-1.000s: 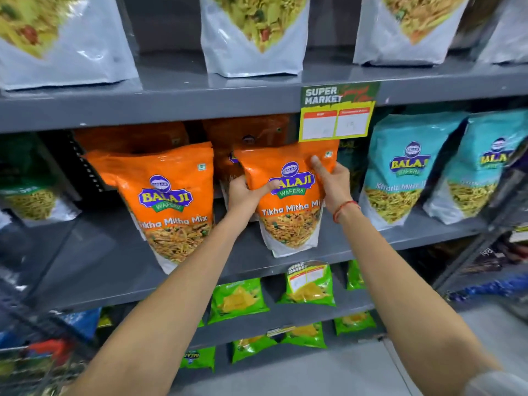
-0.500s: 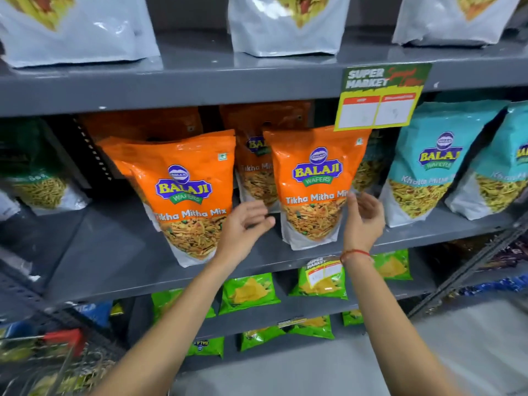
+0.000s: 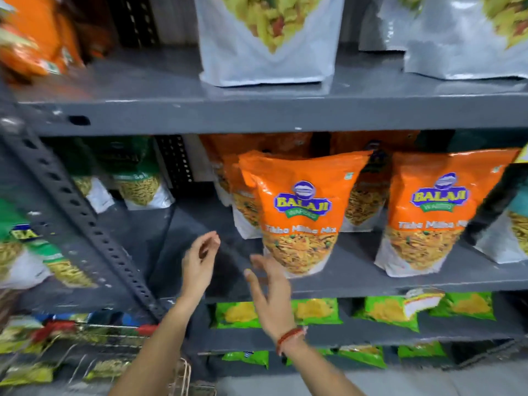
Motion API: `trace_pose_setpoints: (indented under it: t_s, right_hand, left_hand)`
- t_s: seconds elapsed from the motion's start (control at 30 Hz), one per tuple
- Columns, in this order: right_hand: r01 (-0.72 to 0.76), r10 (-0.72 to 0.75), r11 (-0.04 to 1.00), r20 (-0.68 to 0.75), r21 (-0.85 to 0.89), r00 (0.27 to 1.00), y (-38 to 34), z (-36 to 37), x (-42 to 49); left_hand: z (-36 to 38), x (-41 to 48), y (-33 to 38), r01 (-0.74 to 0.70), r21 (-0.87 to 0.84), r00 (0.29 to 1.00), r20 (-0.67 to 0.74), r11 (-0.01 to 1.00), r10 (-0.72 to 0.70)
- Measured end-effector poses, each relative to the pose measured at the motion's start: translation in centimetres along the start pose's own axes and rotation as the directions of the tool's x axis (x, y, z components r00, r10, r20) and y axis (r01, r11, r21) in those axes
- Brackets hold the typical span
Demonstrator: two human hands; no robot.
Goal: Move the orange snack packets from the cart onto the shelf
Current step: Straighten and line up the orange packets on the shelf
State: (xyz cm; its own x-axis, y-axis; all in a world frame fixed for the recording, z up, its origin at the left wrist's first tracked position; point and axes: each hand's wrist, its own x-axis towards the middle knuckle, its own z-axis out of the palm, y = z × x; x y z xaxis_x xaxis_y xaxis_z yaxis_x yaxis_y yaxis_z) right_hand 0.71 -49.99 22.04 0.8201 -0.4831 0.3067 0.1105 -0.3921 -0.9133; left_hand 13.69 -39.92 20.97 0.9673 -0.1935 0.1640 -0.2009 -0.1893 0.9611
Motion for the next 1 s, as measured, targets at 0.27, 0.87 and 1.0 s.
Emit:
trace_pose_setpoints:
  t_s: [0.27, 0.87, 1.0]
  right_hand:
    - [-0.212, 0.227, 0.964, 0.086, -0.161, 0.97, 2.8, 6.1, 4.0]
    - [-0.188, 0.188, 0.931, -0.03, -0.312, 0.982, 3.3, 8.2, 5.8]
    - [-0.16, 0.155, 0.956, -0.04, -0.246, 0.987, 2.0, 7.2, 4.5]
  left_hand:
    - [3.5, 7.3, -2.8, 0.015, 0.049, 0.98, 0.199, 0.999, -0.024]
    - [1.9, 9.3, -4.0, 0.131, 0.02, 0.987, 0.091, 0.991, -0.133]
    - [1.7, 7.3, -2.8, 0.166, -0.121, 0.984, 0.088, 0.979, -0.156]
